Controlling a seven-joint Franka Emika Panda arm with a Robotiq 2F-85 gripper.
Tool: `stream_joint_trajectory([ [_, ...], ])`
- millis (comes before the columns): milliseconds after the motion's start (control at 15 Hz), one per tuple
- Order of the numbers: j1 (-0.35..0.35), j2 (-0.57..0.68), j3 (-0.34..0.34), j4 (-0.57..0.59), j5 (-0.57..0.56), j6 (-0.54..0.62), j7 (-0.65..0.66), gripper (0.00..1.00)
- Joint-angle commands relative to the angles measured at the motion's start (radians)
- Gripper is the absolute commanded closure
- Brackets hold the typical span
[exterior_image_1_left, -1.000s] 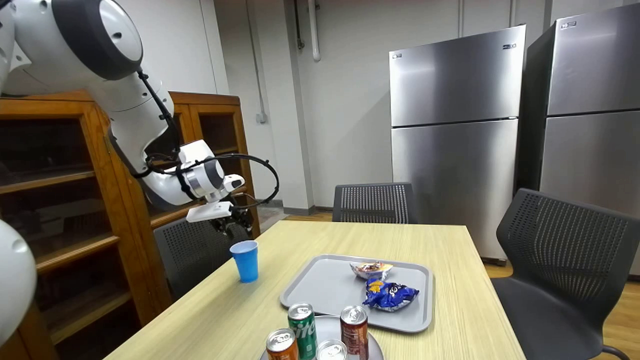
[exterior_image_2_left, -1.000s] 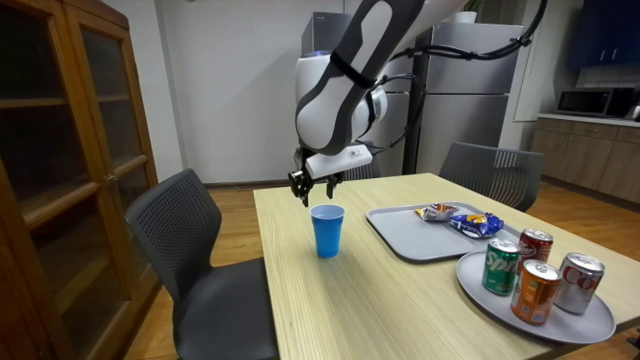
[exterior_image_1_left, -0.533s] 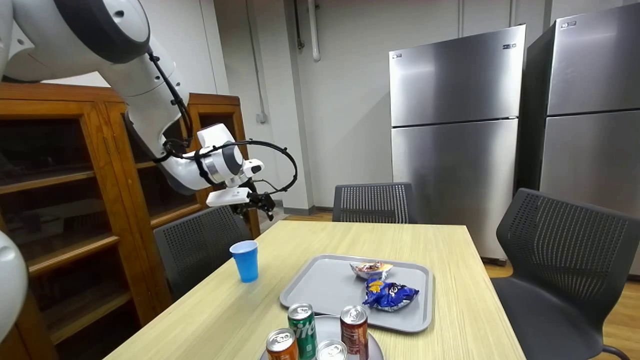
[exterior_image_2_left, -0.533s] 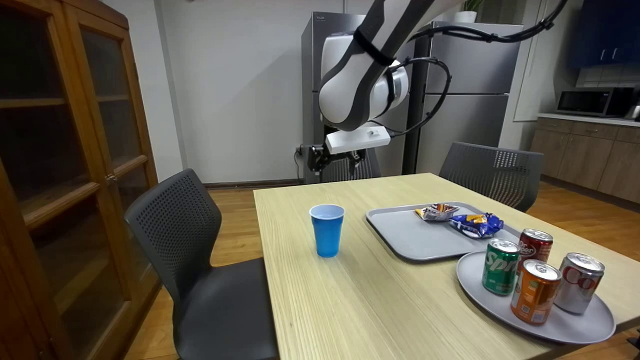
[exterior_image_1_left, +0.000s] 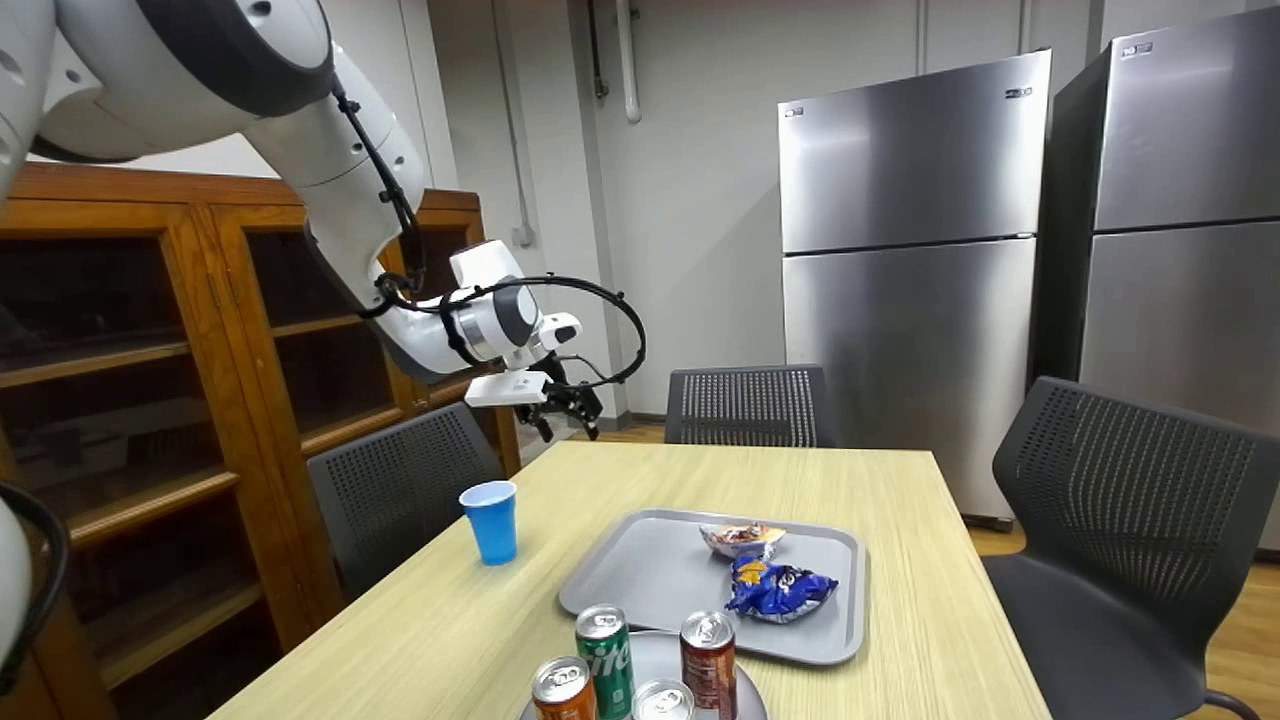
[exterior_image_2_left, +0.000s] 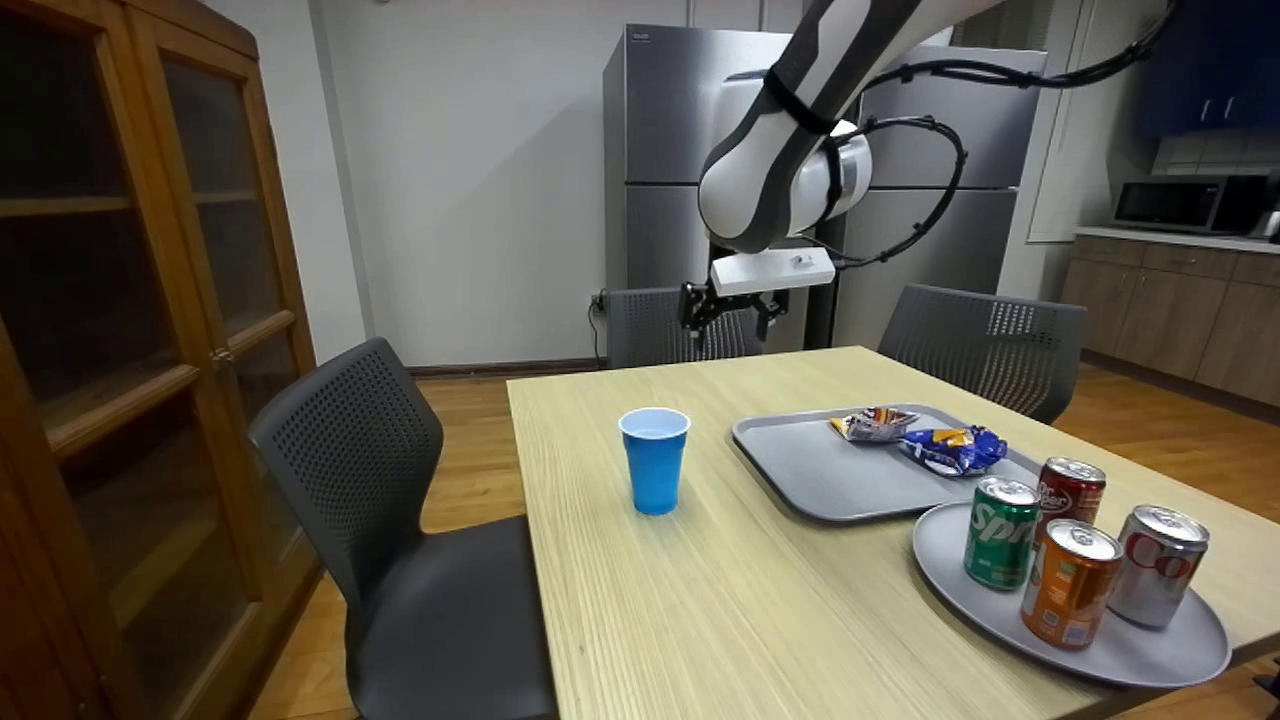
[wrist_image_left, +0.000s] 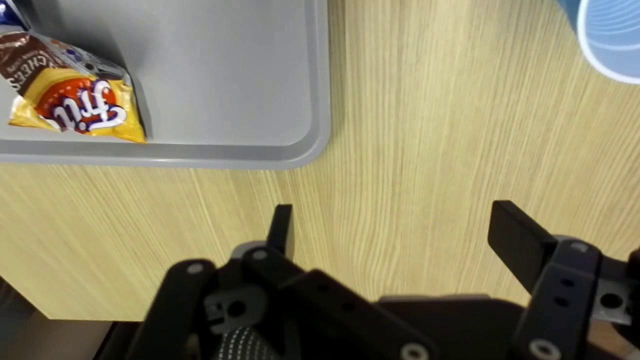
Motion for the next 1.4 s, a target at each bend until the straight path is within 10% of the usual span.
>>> stream_joint_trajectory([
  [0, -0.039, 0.008, -0.003, 0.017, 0.027, -0.007, 0.008, 0.0],
  [1333, -0.272, 0.207, -0.006, 0.214, 0.163, -0.027, -0.07, 0.0],
])
